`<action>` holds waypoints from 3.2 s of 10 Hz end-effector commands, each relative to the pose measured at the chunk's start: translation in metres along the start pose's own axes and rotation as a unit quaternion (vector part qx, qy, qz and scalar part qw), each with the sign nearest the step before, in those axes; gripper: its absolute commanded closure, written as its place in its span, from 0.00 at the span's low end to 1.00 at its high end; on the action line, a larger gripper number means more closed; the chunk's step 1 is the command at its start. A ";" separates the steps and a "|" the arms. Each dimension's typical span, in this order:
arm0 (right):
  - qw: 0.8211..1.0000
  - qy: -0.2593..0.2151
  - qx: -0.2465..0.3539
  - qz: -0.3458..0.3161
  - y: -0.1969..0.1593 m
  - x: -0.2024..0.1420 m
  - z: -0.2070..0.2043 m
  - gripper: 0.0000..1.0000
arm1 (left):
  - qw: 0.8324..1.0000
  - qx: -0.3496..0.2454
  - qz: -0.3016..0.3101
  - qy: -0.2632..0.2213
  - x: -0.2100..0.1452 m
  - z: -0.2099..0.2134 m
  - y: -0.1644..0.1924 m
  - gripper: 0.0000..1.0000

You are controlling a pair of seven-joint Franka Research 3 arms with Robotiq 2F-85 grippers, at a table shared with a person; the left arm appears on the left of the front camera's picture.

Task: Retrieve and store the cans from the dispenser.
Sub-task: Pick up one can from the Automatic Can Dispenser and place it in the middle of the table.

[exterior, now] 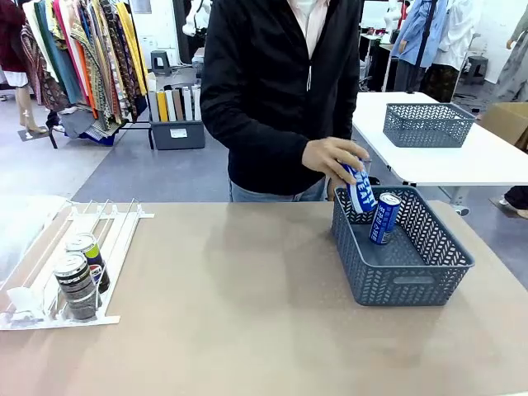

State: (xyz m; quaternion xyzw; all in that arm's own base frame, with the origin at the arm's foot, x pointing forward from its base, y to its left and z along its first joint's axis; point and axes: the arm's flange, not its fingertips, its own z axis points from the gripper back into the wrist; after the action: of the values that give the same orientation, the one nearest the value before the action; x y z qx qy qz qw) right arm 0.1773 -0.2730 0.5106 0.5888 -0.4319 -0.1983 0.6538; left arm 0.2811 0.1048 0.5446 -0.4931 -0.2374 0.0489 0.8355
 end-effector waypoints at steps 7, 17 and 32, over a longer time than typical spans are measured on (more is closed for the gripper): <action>1.000 -0.008 0.014 0.013 0.001 0.003 -0.003 0.00 | 0.839 0.499 -0.117 0.183 -0.026 -0.126 -0.059 0.00; 1.000 -0.008 0.014 0.013 0.001 0.003 -0.003 0.00 | 0.832 0.500 -0.095 0.221 -0.022 -0.207 -0.005 0.00; 1.000 -0.008 0.014 0.013 0.001 0.003 -0.003 0.00 | 0.831 0.504 -0.061 0.228 -0.010 -0.243 0.043 1.00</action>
State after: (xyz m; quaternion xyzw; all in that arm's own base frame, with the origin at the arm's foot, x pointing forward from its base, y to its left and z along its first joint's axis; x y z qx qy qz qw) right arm 0.1773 -0.2728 0.5108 0.5890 -0.4318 -0.1978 0.6539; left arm 0.3826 -0.0710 0.4111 0.0066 -0.0069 -0.0102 0.9999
